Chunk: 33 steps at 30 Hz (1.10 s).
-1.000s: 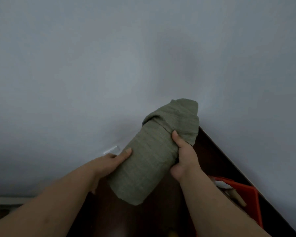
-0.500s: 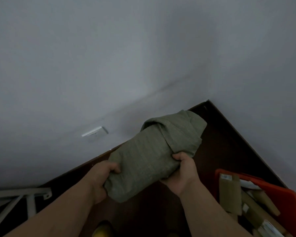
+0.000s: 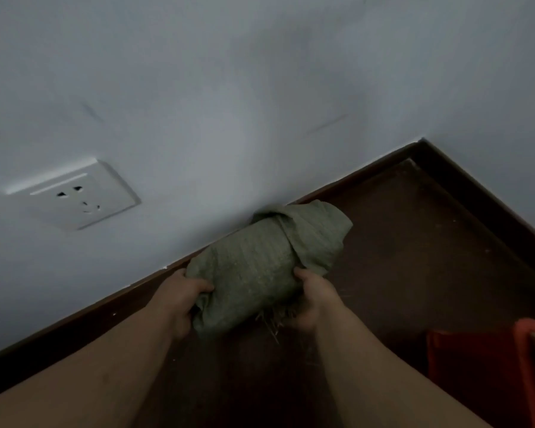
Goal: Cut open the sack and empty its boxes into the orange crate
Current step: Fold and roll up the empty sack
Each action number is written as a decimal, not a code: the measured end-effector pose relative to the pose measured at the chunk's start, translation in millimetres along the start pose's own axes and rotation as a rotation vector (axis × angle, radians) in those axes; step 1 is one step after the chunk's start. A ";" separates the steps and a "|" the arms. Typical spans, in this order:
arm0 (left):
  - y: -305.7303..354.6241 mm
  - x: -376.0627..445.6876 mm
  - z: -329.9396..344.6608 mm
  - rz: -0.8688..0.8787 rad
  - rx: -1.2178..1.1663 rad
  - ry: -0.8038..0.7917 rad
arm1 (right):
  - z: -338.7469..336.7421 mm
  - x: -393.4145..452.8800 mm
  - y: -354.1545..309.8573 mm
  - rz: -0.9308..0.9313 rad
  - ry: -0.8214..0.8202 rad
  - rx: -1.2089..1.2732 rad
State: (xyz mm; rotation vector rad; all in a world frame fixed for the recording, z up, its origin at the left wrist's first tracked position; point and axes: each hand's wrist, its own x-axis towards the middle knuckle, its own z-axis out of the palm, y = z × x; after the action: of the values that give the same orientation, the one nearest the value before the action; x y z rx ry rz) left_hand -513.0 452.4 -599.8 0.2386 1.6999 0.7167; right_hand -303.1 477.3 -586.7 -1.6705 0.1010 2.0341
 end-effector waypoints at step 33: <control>107.9 -374.8 7.1 0.176 0.882 0.224 | -21.8 -389.3 -3.3 -0.130 0.112 -0.666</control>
State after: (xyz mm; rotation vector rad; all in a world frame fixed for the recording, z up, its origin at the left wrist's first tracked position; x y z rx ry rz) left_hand -430.9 344.9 -233.9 0.9550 2.1456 0.0679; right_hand -235.4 343.8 -226.6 -2.1013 -0.7003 1.9904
